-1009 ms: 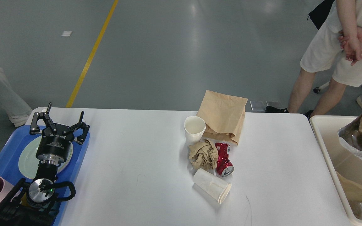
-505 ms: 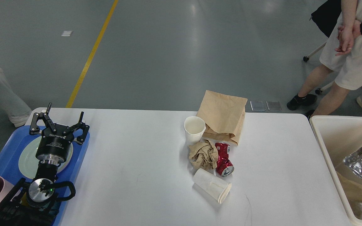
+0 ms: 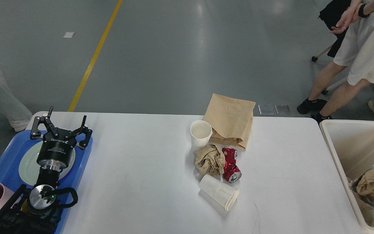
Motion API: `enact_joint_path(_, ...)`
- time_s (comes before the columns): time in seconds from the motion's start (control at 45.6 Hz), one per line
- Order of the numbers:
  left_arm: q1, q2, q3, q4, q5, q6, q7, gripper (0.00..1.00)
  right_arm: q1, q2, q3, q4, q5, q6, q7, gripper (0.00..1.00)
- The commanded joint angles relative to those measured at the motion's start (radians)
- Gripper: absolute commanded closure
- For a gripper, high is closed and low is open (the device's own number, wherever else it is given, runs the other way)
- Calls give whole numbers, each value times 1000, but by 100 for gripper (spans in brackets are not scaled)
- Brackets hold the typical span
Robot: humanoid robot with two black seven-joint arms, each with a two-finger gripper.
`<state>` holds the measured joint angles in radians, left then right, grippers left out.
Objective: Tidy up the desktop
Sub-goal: 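Drag the foil and paper with the right gripper into the bin, then raise the right gripper out of the bin toward the brown paper bag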
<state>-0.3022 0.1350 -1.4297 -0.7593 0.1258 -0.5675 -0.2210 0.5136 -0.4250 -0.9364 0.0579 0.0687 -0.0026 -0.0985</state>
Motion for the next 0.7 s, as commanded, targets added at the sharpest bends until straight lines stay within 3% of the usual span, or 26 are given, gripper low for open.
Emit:
enact_joint_path(0.0,0,-2,0,0,0,0,0,3,-3,-3,8,-1,2,1,0,100)
enact_joint_path(0.241,0,0,0,0,0,0,-1,3,-33,-5,21,-3,0,-4,2,97)
enact_joint_path(0.329,0,0,0,0,0,0,-1,3,-37,-5,21,-3,-1,-37,5,41)
enact_joint_path(0.395,0,-2,0,0,0,0,0,3,-40,-5,19,-1,-1,-88,5,11)
enact_joint_path(0.439,0,0,0,0,0,0,0,3,-46,-5,19,-1,-1,-108,5,0)
enact_joint_path(0.68,0,0,0,0,0,0,0,3,-43,-8,19,13,-3,-109,5,0)
